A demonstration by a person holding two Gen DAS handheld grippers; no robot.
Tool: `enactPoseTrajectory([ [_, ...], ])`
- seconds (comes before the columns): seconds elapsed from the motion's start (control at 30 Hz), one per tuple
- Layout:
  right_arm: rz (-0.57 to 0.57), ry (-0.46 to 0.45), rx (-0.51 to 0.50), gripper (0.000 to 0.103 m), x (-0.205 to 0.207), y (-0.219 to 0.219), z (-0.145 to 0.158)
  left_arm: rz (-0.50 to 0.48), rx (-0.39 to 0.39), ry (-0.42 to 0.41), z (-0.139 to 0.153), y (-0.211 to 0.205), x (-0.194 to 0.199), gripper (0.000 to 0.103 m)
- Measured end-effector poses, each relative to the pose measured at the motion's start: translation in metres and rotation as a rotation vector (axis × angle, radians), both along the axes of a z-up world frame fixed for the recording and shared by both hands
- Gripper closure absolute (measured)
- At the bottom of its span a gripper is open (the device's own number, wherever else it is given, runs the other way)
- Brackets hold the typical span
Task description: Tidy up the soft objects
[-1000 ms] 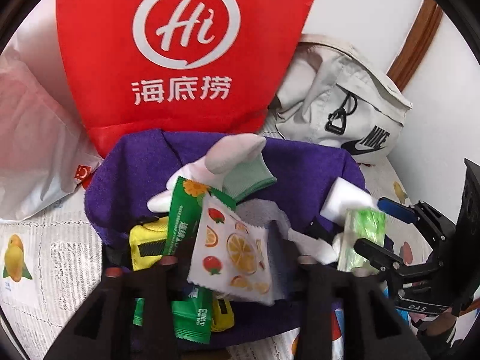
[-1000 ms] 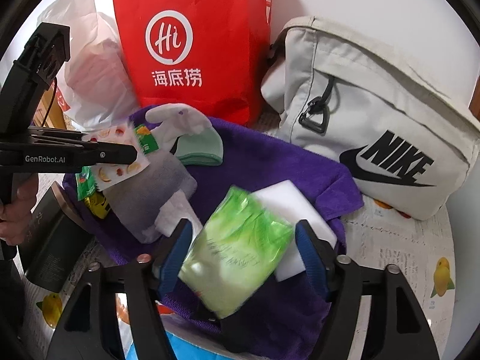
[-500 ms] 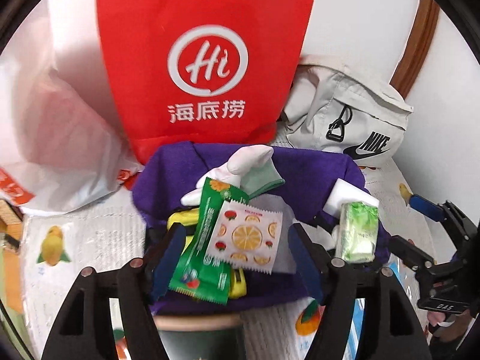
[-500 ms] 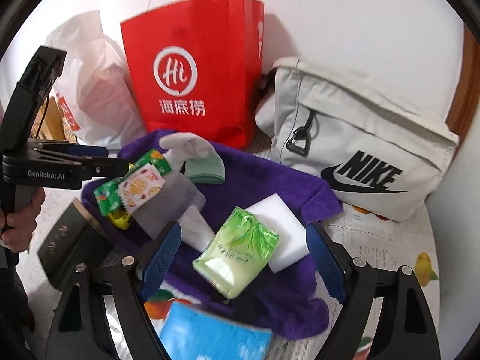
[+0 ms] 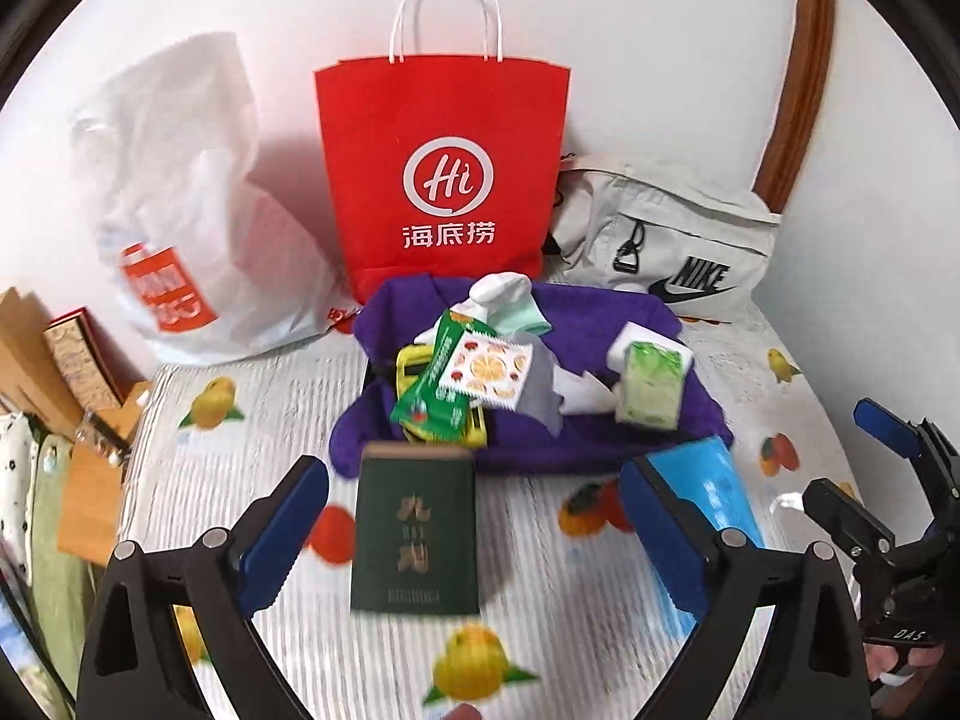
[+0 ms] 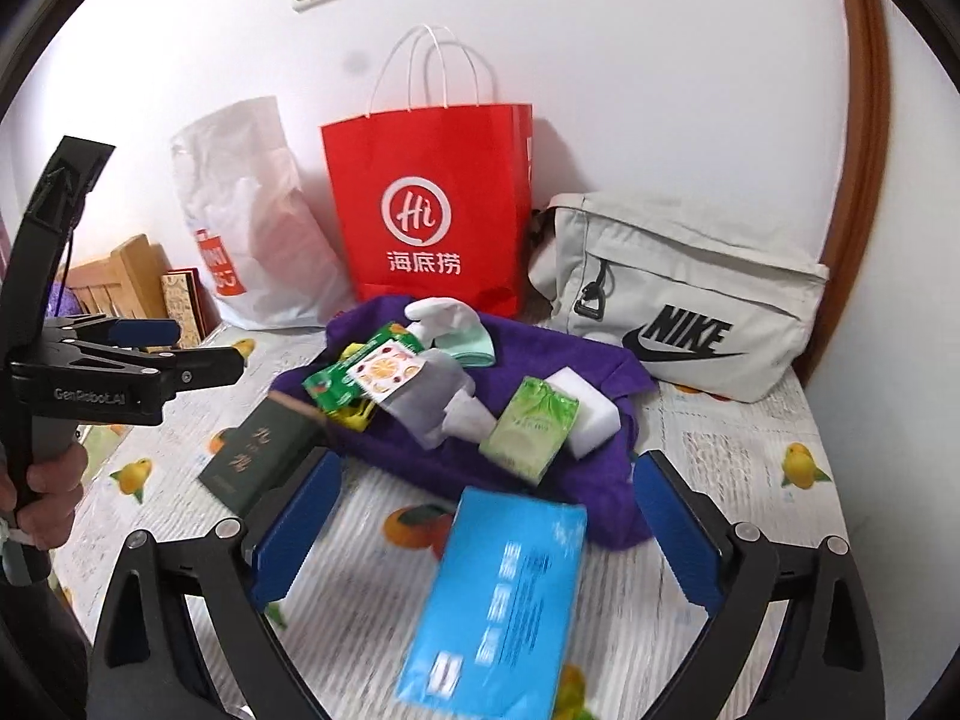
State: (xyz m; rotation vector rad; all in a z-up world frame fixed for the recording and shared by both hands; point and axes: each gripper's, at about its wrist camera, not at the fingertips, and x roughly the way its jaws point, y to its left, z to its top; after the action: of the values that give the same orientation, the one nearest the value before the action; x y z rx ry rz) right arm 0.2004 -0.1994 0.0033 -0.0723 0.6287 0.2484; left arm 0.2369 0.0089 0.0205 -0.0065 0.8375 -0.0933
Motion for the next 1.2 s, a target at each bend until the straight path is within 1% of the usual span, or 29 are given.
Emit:
enactPoseTrajectory([
  [0.07, -0.005, -0.008, 0.005, 0.004, -0.018, 0.001, 0.004, 0.012, 0.016, -0.020, 0.006, -0.001, -0.022, 0.001],
  [0.1, -0.011, -0.012, 0.004, 0.001, -0.027, 0.003, 0.005, 0.016, 0.021, -0.028, 0.009, -0.002, -0.031, 0.001],
  [0.13, -0.020, -0.019, -0.003, 0.000, -0.035, 0.004, 0.007, 0.019, 0.023, -0.035, 0.010, -0.002, -0.039, 0.001],
  [0.27, -0.054, -0.026, -0.044, 0.000, -0.063, 0.009, 0.007, 0.007, 0.016, -0.051, 0.016, -0.004, -0.074, 0.001],
  [0.37, -0.070, -0.029, -0.037, 0.000, -0.083, 0.009, 0.010, 0.022, 0.028, -0.061, 0.018, -0.005, -0.097, 0.001],
  [0.5, -0.096, -0.022, -0.022, 0.000, -0.104, 0.005, 0.013, 0.036, -0.004, -0.050, 0.019, -0.002, -0.118, 0.001],
  [0.77, -0.121, -0.026, 0.008, 0.000, -0.127, -0.004, 0.015, 0.045, 0.011, -0.059, 0.020, -0.003, -0.137, 0.001],
  [1.0, -0.129, -0.027, 0.017, 0.000, -0.132, -0.006, 0.017, 0.048, 0.022, -0.067, 0.024, -0.007, -0.140, 0.001],
  [1.2, -0.130, -0.023, 0.023, 0.000, -0.134, -0.008, 0.017, 0.043, 0.018, -0.069, 0.024, -0.009, -0.141, 0.001],
])
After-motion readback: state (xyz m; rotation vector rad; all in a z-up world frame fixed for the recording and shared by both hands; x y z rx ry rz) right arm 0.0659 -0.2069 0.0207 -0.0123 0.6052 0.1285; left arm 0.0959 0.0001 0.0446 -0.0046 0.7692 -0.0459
